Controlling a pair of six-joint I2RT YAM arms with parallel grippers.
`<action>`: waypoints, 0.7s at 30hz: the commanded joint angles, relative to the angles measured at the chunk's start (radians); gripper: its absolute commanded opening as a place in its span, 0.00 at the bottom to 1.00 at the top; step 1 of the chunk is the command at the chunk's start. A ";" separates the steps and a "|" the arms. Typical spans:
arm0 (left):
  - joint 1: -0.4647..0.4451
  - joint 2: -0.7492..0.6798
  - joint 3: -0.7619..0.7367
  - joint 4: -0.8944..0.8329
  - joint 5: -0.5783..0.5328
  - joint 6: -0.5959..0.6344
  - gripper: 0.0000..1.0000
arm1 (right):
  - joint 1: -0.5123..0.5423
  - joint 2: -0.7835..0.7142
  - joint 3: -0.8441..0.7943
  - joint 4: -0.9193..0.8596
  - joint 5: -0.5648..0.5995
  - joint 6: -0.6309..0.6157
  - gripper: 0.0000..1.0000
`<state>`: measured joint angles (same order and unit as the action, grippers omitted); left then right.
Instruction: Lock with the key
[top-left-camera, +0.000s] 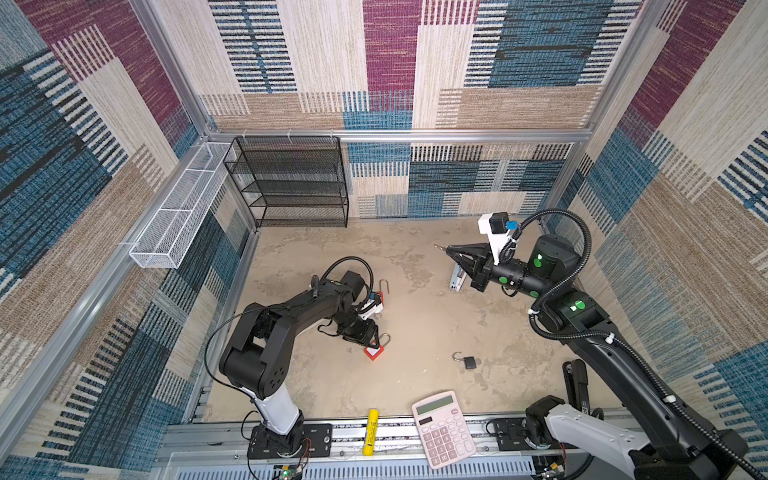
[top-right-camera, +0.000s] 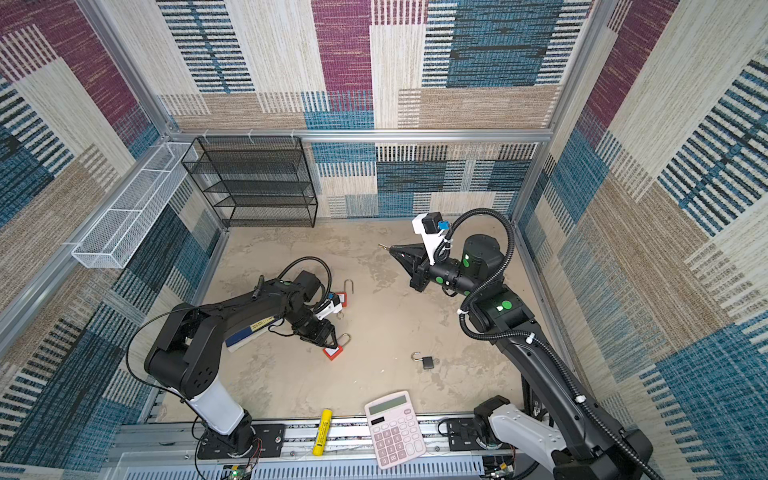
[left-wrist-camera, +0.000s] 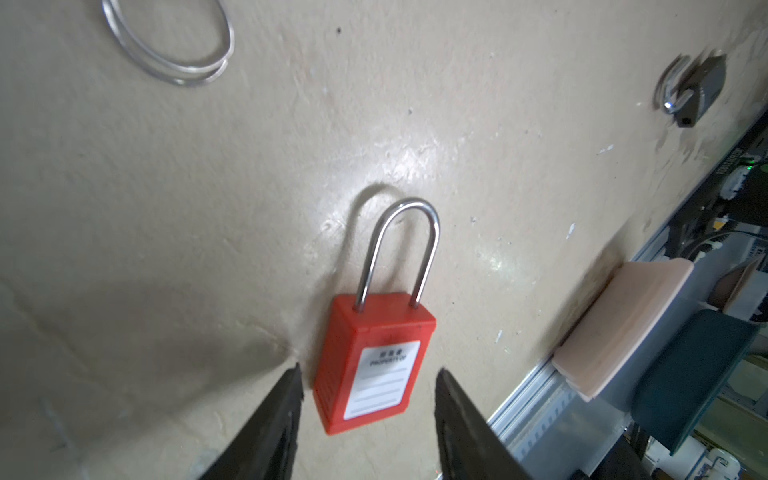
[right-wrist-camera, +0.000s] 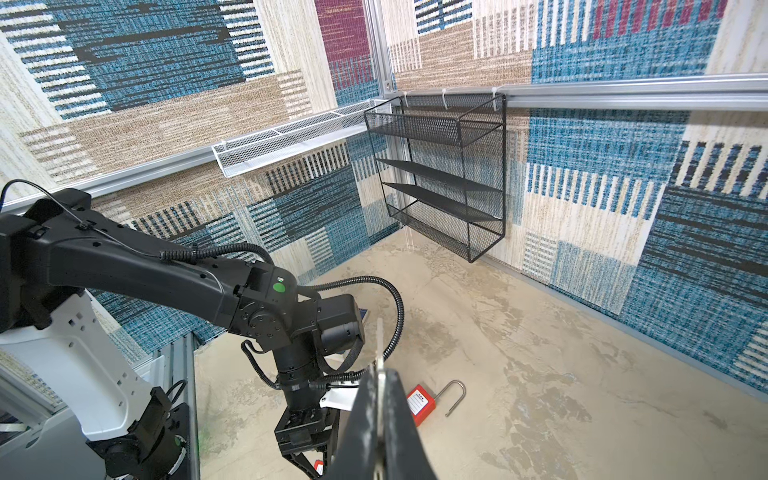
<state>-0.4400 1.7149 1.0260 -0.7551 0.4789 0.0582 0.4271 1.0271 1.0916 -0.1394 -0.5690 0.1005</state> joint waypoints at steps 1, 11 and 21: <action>-0.001 -0.016 -0.015 0.014 0.026 -0.026 0.56 | 0.002 0.000 0.002 0.017 -0.006 -0.001 0.00; -0.012 -0.056 -0.064 0.033 0.079 -0.060 0.60 | 0.001 0.005 0.002 0.024 -0.012 0.003 0.00; -0.034 -0.090 -0.106 0.075 0.090 -0.124 0.62 | 0.001 0.012 0.008 0.026 -0.015 0.003 0.00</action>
<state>-0.4698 1.6356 0.9329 -0.7021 0.5537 -0.0212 0.4271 1.0370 1.0920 -0.1394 -0.5762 0.1009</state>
